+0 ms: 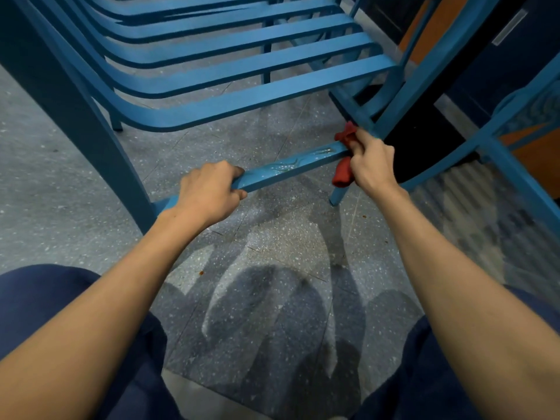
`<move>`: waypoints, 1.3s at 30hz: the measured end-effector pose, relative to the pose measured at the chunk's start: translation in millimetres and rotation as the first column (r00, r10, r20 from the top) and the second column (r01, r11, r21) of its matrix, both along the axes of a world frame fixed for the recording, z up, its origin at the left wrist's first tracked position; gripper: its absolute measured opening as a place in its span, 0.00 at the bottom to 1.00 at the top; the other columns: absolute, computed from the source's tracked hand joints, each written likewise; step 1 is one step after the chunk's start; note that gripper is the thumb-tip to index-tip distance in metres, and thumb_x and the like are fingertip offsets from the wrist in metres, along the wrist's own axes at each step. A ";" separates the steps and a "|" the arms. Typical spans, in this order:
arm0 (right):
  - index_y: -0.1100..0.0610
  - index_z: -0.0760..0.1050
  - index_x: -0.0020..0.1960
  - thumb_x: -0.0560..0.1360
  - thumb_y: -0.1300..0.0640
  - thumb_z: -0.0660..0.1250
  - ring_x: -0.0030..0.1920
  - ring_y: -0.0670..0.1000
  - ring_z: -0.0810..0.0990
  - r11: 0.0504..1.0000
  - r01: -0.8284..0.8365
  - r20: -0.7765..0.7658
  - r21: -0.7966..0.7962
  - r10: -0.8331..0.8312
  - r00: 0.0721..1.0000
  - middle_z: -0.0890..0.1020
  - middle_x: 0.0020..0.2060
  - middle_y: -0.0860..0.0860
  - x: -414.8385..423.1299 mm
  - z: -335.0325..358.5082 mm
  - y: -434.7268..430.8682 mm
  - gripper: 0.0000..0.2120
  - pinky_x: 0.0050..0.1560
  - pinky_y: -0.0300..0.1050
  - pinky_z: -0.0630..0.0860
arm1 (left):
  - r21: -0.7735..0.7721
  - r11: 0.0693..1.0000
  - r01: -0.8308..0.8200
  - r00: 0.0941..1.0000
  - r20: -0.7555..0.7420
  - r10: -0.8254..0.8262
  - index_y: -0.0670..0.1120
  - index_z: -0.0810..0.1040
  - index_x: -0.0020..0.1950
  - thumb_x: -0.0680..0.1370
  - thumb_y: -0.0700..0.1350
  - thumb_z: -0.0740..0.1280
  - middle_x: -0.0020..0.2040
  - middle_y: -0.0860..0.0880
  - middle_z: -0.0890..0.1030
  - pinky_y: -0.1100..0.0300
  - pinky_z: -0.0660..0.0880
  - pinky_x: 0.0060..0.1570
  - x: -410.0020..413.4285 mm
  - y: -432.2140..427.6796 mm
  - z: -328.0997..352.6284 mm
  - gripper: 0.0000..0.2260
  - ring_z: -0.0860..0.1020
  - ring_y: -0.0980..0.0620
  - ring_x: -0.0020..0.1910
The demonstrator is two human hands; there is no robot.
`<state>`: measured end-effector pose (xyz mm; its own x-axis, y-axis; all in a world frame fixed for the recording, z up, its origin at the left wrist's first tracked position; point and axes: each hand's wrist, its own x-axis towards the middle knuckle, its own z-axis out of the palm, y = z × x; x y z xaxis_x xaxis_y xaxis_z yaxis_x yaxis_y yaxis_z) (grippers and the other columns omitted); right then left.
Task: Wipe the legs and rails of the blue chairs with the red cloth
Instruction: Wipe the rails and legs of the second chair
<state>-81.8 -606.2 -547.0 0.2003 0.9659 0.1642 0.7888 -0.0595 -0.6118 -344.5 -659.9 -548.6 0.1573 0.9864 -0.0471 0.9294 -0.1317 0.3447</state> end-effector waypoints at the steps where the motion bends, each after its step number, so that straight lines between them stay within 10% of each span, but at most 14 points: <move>1: 0.57 0.78 0.61 0.80 0.63 0.58 0.59 0.52 0.77 0.999 -0.038 -0.007 0.012 0.038 0.999 0.82 0.56 0.54 -5.6 -0.9 -6.4 0.14 0.57 0.27 0.63 | -0.002 1.000 0.001 1.000 0.001 -0.001 0.52 0.76 0.63 0.76 0.50 0.67 0.49 0.46 0.81 0.54 0.67 0.42 -0.2 0.4 0.3 0.15 0.77 0.42 0.48; 14: 0.57 0.77 0.64 0.77 0.68 0.59 0.66 0.52 0.74 0.996 -0.080 0.110 0.034 0.076 0.991 0.79 0.63 0.52 37.8 -3.3 -5.6 0.19 0.69 0.39 0.66 | -0.007 1.000 0.001 1.000 -0.010 -0.001 0.52 0.76 0.63 0.76 0.51 0.66 0.50 0.46 0.81 0.54 0.67 0.42 -0.9 0.5 1.3 0.15 0.77 0.43 0.49; 21: 0.64 0.74 0.66 0.80 0.67 0.58 0.66 0.45 0.70 0.987 -0.044 -0.031 0.152 0.050 0.998 0.75 0.65 0.52 -13.2 -23.0 -24.2 0.16 0.63 0.17 0.51 | -0.013 1.000 -0.003 1.000 -0.015 0.003 0.52 0.76 0.62 0.76 0.51 0.67 0.48 0.46 0.81 0.54 0.67 0.42 0.2 2.2 1.2 0.14 0.76 0.44 0.46; 26: 0.59 0.79 0.61 0.78 0.67 0.59 0.60 0.49 0.78 0.973 -0.188 0.116 0.134 0.174 0.978 0.81 0.59 0.52 1.6 -17.4 -23.5 0.16 0.65 0.35 0.69 | -0.006 1.000 -0.009 1.000 -0.014 0.009 0.53 0.76 0.63 0.76 0.51 0.67 0.50 0.46 0.81 0.53 0.68 0.42 -0.8 2.2 -1.3 0.16 0.77 0.42 0.49; 31: 0.52 0.76 0.62 0.77 0.61 0.56 0.58 0.67 0.77 0.994 0.086 0.294 -0.060 -0.065 0.954 0.79 0.57 0.63 17.8 15.1 -3.5 0.18 0.57 0.56 0.74 | -0.014 1.000 -0.008 1.000 -0.010 0.008 0.52 0.76 0.62 0.76 0.52 0.67 0.49 0.46 0.82 0.54 0.69 0.42 -1.2 1.1 0.6 0.15 0.77 0.44 0.47; 39: 0.50 0.80 0.58 0.79 0.50 0.62 0.54 0.59 0.79 0.991 -0.093 0.207 -0.097 0.112 0.972 0.82 0.49 0.55 -12.4 9.6 -4.0 0.12 0.51 0.50 0.75 | -0.016 1.000 -0.003 1.000 -0.020 0.002 0.51 0.77 0.62 0.76 0.51 0.67 0.49 0.46 0.81 0.54 0.68 0.42 -0.5 -0.6 4.2 0.15 0.77 0.43 0.48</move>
<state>-94.2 -610.2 -537.4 0.0689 0.9919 0.1072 0.9044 -0.0167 -0.4264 -345.0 -660.5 -544.5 0.1536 0.9859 -0.0663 0.9364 -0.1239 0.3283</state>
